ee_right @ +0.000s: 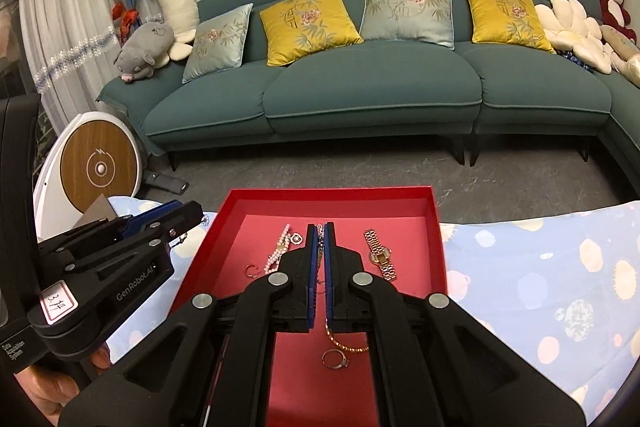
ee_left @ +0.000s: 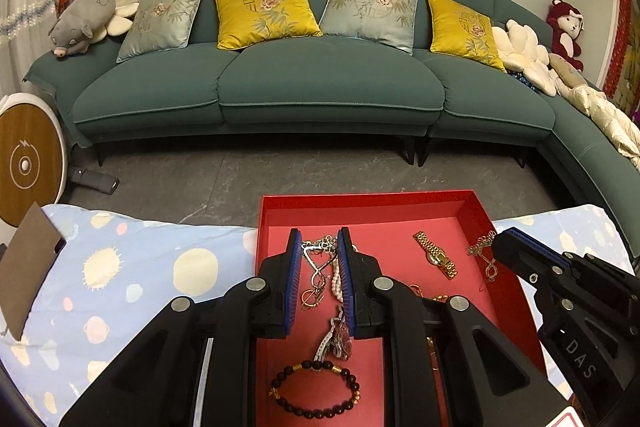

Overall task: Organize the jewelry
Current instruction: 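Carry the pendant and earring over the red box with both tools, then open both tools to drop the pendant and earring into the red box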

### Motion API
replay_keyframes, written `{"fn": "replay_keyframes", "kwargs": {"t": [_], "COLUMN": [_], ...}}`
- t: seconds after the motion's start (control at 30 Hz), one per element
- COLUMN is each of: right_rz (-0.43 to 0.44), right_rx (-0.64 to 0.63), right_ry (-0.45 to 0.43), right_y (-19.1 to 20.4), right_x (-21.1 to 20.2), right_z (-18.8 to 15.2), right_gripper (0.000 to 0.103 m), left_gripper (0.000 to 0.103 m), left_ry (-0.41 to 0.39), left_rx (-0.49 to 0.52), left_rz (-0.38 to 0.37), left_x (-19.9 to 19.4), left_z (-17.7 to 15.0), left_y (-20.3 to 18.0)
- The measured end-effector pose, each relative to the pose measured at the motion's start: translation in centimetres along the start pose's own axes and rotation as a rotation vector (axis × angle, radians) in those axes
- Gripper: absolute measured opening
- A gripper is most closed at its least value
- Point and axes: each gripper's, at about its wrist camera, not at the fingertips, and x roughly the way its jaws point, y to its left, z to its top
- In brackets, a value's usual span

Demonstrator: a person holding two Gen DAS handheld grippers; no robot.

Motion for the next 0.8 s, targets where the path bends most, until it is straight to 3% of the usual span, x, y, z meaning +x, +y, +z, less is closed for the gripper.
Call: {"fn": "replay_keyframes", "kwargs": {"t": [0.3, 0.8], "right_rz": [0.019, 0.038], "right_rx": [0.035, 0.038], "right_ry": [0.014, 0.054], "right_y": [-0.6, 0.2], "right_x": [3.2, 5.8], "right_z": [-0.1, -0.7], "right_gripper": [0.002, 0.002], "left_gripper": [0.015, 0.015], "left_ry": [0.028, 0.062], "left_rx": [-0.037, -0.058], "left_rz": [0.008, 0.004], "left_x": [2.9, 4.6], "left_z": [0.0, -0.1], "left_y": [1.2, 1.8]}}
